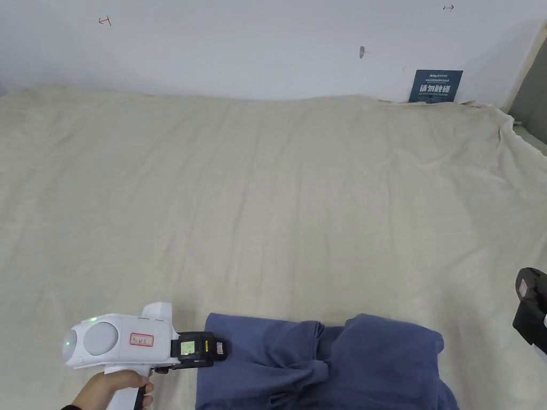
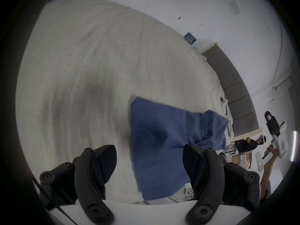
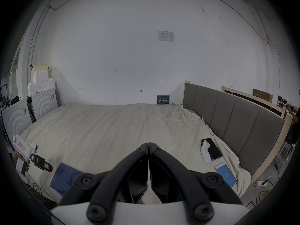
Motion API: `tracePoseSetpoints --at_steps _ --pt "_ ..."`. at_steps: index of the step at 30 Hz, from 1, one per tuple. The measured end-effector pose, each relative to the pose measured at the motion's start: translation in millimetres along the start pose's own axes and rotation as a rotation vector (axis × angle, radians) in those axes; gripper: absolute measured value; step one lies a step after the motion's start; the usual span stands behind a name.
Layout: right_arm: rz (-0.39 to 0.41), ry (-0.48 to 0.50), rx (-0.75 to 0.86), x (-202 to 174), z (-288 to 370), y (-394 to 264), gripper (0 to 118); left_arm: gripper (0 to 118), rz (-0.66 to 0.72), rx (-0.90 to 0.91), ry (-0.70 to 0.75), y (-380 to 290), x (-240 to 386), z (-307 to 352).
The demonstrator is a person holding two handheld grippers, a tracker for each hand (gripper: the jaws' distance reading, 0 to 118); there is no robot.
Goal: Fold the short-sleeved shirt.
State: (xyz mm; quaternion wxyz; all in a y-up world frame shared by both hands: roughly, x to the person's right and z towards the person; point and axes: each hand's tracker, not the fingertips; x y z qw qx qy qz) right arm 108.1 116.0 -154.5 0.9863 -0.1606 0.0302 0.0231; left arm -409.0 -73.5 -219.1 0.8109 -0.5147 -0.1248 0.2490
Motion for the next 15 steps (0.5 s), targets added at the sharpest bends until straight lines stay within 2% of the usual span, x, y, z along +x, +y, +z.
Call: tracePoseSetpoints --at_steps 6,7,10,11,13,15 --pt "0.006 -0.012 -0.017 1 -4 -4 0 88 -0.023 0.003 -0.038 -2 3 -14" --pt "0.005 -0.012 -0.02 2 -5 -5 0 84 -0.026 0.004 -0.037 0 5 -15" --pt "0.003 -0.014 -0.027 2 -7 -7 0 66 -0.052 0.007 -0.026 3 8 -20" --pt "0.0 -0.014 -0.029 2 -8 -7 0 56 -0.06 0.006 -0.02 3 10 -22" --pt "-0.002 -0.011 -0.03 1 -8 -7 0 47 -0.069 0.008 -0.016 2 16 -24" --pt "0.0 -0.01 -0.03 1 -8 -7 0 23 -0.104 0.0 0.009 1 20 -27"
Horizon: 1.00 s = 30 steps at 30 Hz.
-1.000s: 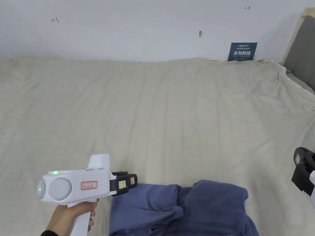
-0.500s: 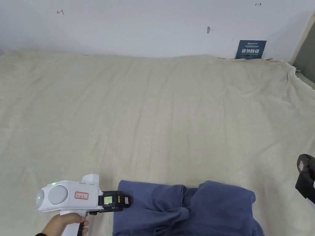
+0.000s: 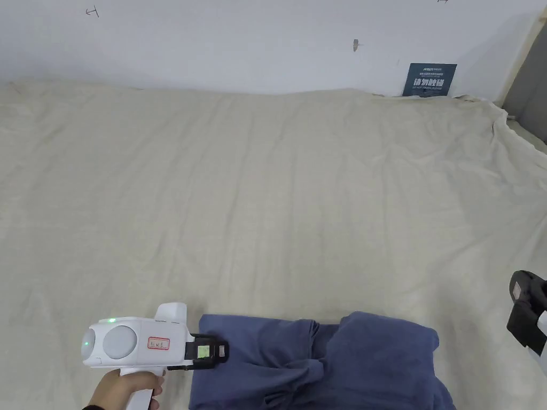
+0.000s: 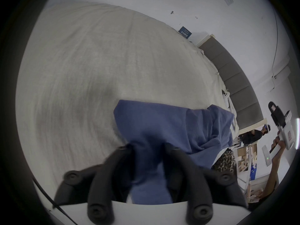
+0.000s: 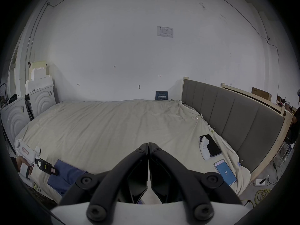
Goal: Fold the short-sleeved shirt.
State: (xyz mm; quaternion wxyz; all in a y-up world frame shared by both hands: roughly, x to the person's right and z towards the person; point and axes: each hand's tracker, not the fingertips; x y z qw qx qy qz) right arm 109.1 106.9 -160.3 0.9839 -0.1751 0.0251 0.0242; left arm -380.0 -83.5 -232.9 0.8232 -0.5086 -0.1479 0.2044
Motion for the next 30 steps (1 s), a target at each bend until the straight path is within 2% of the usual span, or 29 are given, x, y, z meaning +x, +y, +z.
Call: tracePoseSetpoints --at_steps 1,7,10,12,14,23,30 --pt "0.0 0.0 0.001 0 0 0 0 16 -0.009 -0.002 0.009 -1 2 -1" --pt "-0.002 -0.001 0.013 3 0 5 0 7 -0.011 0.019 -0.004 4 3 23" --pt "0.0 0.001 0.021 3 0 8 0 6 -0.037 0.028 0.033 9 -3 47" --pt "-0.006 0.008 0.028 2 0 9 0 6 0.008 0.035 0.023 12 -17 63" --pt "-0.003 0.014 0.032 1 -1 10 0 6 0.01 0.058 0.101 13 -30 84" --pt "-0.005 0.048 0.037 -5 -1 9 0 6 0.012 0.071 0.224 14 -59 148" --pt "-0.013 0.062 0.045 -7 3 10 0 6 0.034 0.076 0.211 18 12 156"
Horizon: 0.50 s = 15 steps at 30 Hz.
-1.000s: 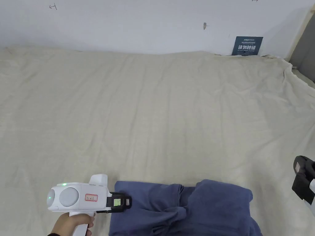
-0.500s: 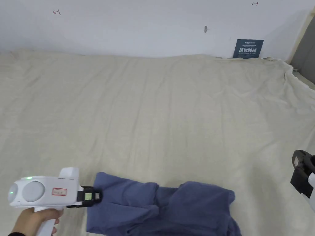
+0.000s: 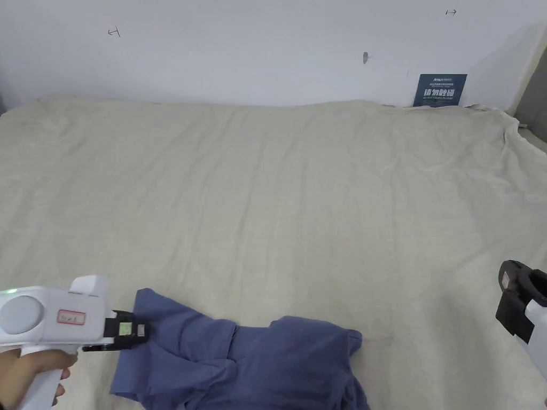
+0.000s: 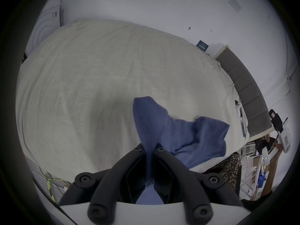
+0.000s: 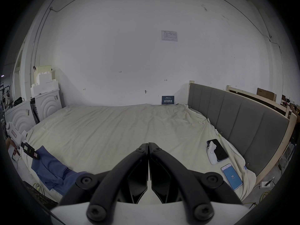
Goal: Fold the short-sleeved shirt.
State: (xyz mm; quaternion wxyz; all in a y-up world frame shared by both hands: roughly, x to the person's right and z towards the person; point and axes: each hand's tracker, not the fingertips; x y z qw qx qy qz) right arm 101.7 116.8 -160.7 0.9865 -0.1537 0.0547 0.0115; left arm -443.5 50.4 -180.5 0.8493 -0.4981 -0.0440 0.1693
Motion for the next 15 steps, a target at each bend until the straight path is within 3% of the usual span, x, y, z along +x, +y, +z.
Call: tracePoseSetpoints --at_steps 6,15 --pt "-0.006 0.005 0.003 5 3 -2 0 6 -0.097 -0.016 -0.115 13 87 -5" --pt "-0.022 -0.017 0.005 18 12 -5 0 6 -0.226 -0.149 -0.189 9 189 -97"
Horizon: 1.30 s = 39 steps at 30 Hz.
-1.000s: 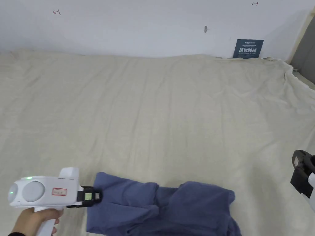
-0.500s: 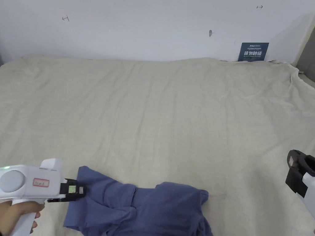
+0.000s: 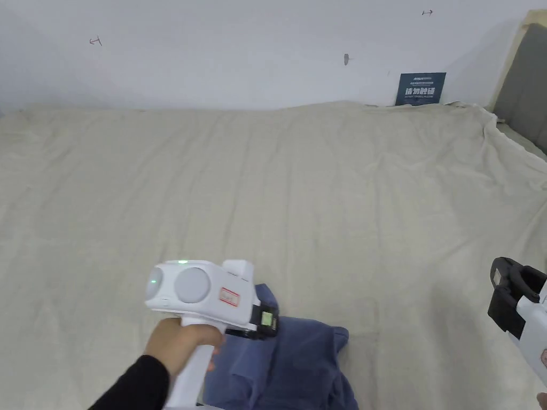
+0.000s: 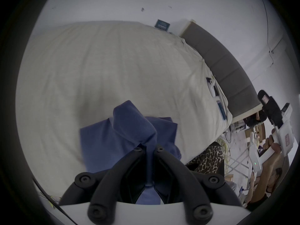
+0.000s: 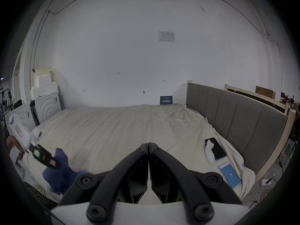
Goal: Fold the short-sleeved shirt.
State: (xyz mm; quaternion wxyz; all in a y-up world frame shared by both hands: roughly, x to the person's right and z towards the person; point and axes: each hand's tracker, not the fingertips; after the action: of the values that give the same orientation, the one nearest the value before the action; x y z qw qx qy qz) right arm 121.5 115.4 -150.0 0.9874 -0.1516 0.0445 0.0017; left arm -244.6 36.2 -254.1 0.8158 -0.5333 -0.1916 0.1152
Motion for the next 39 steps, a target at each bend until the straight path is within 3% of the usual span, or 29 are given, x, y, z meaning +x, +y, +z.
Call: tracePoseSetpoints --at_steps 9,13,16,20,22,30,32,34,37,39 --pt "-0.005 -0.031 -0.015 16 3 -9 0 6 -0.046 -0.105 0.109 -6 45 -113" --pt "-0.005 -0.04 -0.024 19 4 -11 0 7 -0.012 -0.106 0.137 -12 49 -133" --pt "-0.008 -0.045 -0.026 21 4 -13 0 23 -0.033 -0.086 0.149 -14 53 -130" --pt "-0.008 -0.041 -0.026 21 3 -13 0 81 -0.011 -0.068 0.033 -14 56 -111" --pt "-0.005 -0.036 -0.024 20 2 -12 0 97 -0.001 -0.045 0.025 -13 59 -96" --pt "0.004 -0.02 0.004 13 8 -2 0 97 -0.028 0.281 0.078 -14 40 -2" --pt "0.005 -0.019 0.008 13 9 -1 0 96 -0.058 0.352 0.156 -20 31 11" --pt "0.005 -0.016 0.013 13 9 0 0 85 -0.074 0.417 0.205 -27 19 16" --pt "0.005 -0.014 0.014 13 8 0 0 27 -0.092 0.491 0.225 -41 0 13" --pt "0.005 -0.011 0.011 11 9 -1 0 5 -0.099 0.511 0.235 -51 -9 6"
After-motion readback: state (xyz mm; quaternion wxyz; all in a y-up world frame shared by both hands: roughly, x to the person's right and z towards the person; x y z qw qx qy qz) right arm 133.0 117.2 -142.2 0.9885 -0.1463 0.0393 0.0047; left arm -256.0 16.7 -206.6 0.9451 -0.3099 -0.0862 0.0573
